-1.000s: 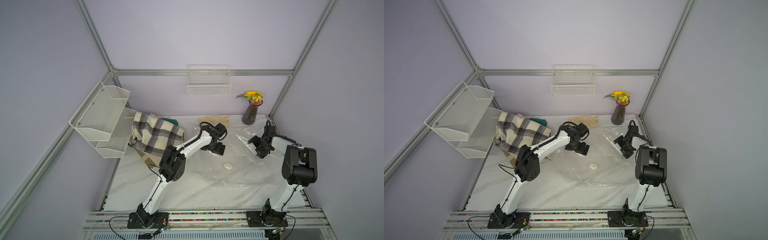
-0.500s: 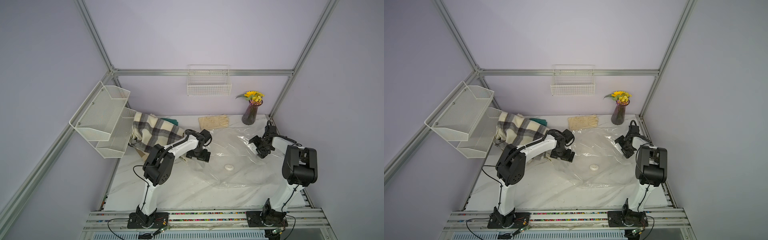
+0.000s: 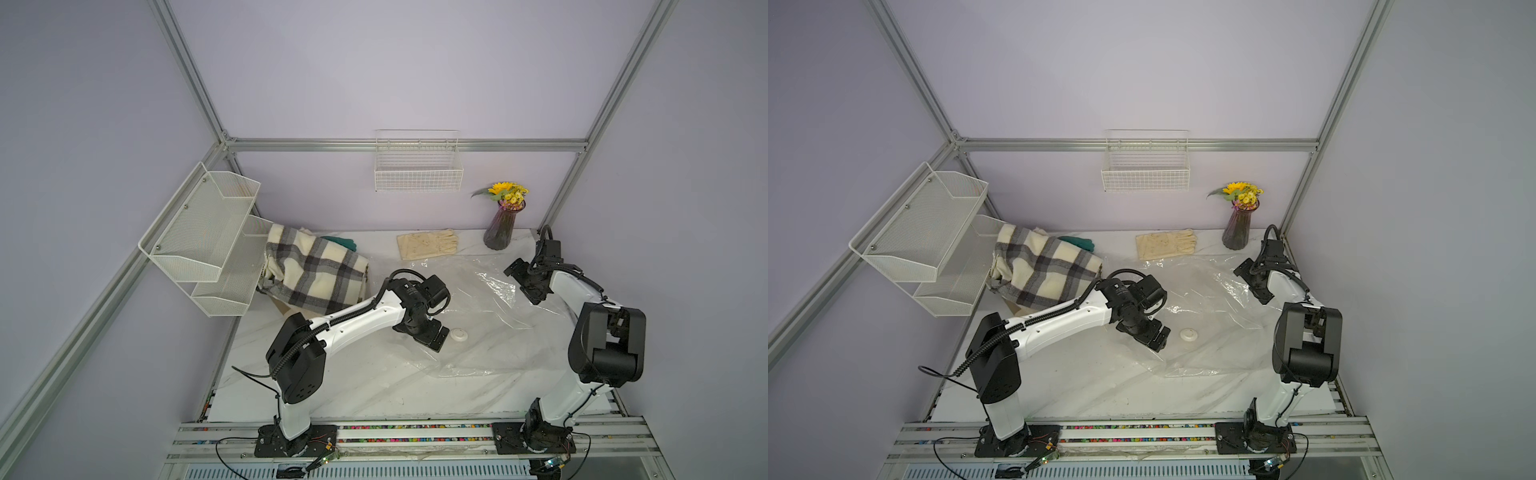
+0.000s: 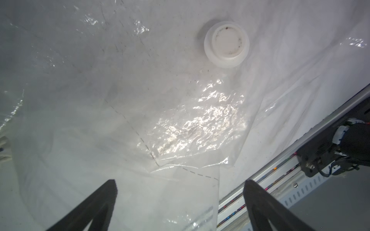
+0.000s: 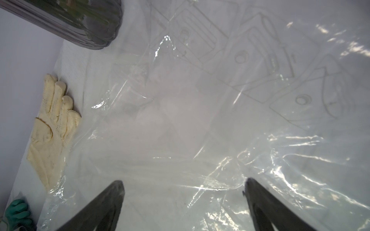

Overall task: Take the scarf out of the vacuum bag
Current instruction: Adjust the vacuum bag at the center of the board.

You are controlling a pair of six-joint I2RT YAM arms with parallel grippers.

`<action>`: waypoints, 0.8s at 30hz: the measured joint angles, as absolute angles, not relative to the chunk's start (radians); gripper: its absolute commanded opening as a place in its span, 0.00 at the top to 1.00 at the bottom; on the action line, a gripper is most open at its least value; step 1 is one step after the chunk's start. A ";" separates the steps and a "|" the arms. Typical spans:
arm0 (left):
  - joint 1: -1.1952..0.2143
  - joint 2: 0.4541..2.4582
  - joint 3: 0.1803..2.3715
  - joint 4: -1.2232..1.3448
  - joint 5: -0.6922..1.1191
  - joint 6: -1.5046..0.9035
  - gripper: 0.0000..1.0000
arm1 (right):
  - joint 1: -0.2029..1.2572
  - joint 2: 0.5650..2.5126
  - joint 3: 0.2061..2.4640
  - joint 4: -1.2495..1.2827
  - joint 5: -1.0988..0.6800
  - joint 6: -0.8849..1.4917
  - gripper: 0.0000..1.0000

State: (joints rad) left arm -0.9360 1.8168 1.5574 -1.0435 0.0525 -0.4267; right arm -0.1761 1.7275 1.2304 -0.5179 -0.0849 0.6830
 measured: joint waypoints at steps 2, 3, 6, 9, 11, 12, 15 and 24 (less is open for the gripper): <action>-0.945 1.775 1.523 -1.062 0.027 -0.427 0.00 | -0.171 1.724 1.231 -0.524 -0.083 0.678 0.03; -0.945 1.753 1.513 -1.073 0.017 -0.427 0.00 | -0.168 1.724 1.231 -0.525 -0.083 0.675 0.03; -0.943 1.694 1.514 -1.110 0.017 -0.430 0.00 | -0.160 1.724 1.234 -0.534 -0.076 0.671 0.03; -0.945 1.695 1.523 -1.134 0.043 -0.432 0.00 | -0.152 1.731 1.243 -0.541 -0.076 0.671 0.03; -0.952 1.723 1.512 -1.146 0.061 -0.434 0.04 | -0.147 1.739 1.251 -0.542 -0.075 0.671 0.03; -0.957 1.737 1.503 -1.148 0.068 -0.434 0.06 | -0.146 1.743 1.255 -0.542 -0.075 0.671 0.03; -0.972 1.785 1.460 -1.166 0.080 -0.434 0.12 | -0.138 1.756 1.265 -0.543 -0.074 0.671 0.03; -0.986 1.784 1.369 -1.214 0.070 -0.435 0.27 | -0.128 1.776 1.272 -0.537 -0.068 0.672 0.03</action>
